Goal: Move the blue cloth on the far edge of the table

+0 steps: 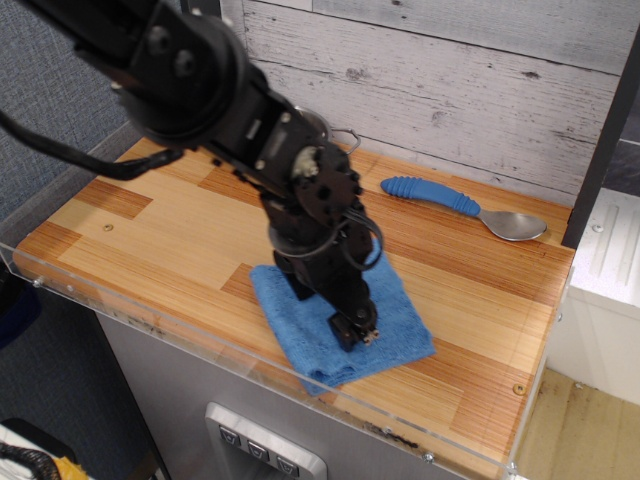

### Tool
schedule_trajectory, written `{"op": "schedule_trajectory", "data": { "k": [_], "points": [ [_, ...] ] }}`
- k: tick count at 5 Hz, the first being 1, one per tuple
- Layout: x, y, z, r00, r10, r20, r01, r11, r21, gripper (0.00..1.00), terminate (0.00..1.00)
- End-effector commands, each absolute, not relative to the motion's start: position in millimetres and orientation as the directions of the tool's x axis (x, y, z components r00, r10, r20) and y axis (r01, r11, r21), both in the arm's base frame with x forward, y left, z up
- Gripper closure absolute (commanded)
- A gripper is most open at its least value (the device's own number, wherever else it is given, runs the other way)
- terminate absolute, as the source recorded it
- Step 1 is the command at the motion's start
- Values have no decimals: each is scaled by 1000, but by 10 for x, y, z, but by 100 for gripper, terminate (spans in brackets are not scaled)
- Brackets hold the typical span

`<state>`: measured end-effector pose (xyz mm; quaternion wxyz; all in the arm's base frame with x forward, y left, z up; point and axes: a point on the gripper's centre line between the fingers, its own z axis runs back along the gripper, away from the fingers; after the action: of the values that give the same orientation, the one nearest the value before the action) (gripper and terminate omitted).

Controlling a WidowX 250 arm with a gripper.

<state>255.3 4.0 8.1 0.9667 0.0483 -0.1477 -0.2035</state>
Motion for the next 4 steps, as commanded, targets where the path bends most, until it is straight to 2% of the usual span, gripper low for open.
{"op": "schedule_trajectory", "data": {
  "k": [1, 2, 3, 4],
  "points": [
    [2256, 505, -196, 937, -313, 156, 289, 944, 161, 0, 0],
    [2304, 711, -205, 939, -288, 187, 263, 953, 150, 0, 0],
    [2300, 980, -116, 944, -263, 200, 231, 958, 169, 0, 0],
    [2202, 1252, -50, 955, -223, 197, 186, 964, 191, 0, 0]
  ]
}}
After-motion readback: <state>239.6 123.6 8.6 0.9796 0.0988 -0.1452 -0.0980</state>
